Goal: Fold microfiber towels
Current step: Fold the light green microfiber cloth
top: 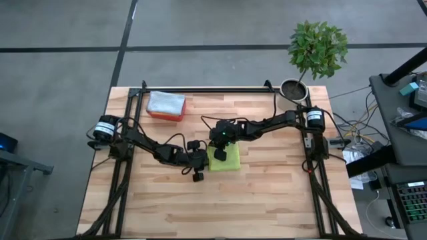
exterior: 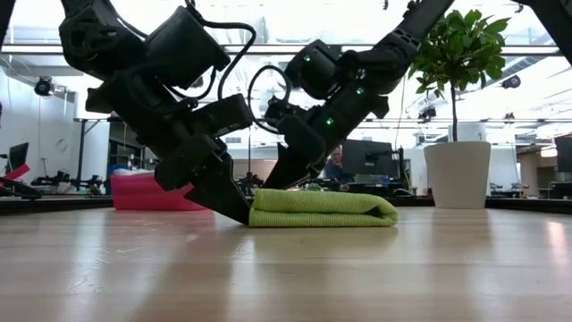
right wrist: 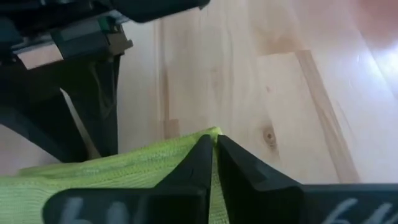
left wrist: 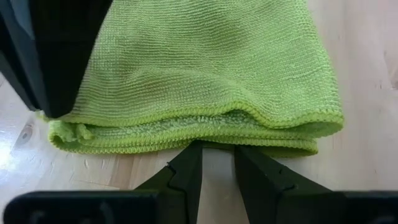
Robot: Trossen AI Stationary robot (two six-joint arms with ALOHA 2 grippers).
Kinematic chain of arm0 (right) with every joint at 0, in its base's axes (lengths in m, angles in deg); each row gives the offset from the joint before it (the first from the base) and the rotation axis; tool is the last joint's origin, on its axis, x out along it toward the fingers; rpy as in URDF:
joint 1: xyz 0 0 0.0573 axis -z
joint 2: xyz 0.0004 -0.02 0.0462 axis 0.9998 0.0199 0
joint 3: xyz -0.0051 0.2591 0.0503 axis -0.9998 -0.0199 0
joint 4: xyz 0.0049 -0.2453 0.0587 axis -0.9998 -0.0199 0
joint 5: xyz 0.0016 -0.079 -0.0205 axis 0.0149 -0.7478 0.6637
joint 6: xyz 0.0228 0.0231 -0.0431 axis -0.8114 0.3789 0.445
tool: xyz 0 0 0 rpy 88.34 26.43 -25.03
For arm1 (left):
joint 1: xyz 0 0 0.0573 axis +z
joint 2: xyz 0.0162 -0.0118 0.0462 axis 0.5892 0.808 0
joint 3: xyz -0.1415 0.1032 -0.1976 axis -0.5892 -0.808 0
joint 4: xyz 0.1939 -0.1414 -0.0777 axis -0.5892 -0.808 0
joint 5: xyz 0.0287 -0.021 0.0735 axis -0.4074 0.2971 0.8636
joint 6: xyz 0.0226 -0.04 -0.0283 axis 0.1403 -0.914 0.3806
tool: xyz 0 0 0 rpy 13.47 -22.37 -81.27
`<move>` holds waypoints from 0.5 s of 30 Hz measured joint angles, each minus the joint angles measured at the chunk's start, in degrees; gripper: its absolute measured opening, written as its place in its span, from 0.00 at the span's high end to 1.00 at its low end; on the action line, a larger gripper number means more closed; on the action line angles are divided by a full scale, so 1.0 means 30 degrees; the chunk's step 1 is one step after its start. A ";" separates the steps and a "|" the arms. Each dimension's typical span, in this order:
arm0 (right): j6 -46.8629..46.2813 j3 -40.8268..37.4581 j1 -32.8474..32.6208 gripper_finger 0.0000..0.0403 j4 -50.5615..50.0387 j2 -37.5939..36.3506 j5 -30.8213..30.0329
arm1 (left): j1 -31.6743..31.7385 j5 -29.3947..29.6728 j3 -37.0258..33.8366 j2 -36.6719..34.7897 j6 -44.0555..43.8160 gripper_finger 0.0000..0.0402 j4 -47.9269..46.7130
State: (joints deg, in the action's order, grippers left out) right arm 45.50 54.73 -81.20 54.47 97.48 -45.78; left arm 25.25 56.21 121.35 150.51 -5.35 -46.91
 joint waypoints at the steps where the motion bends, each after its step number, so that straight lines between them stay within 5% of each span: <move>1: 0.0000 0.0001 0.0000 0.96 0.0058 0.0000 0.0015 | 0.0000 0.0000 0.0000 0.0000 0.0000 0.80 0.0000; 15: -0.0483 0.0007 0.0080 0.98 0.0817 -0.0255 -0.0711 | 0.0000 0.0003 -0.0015 0.0000 -0.0007 0.80 0.0000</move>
State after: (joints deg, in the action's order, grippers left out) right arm 44.06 54.75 -80.96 56.92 96.72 -47.92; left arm 25.25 56.22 121.31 150.51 -5.38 -46.91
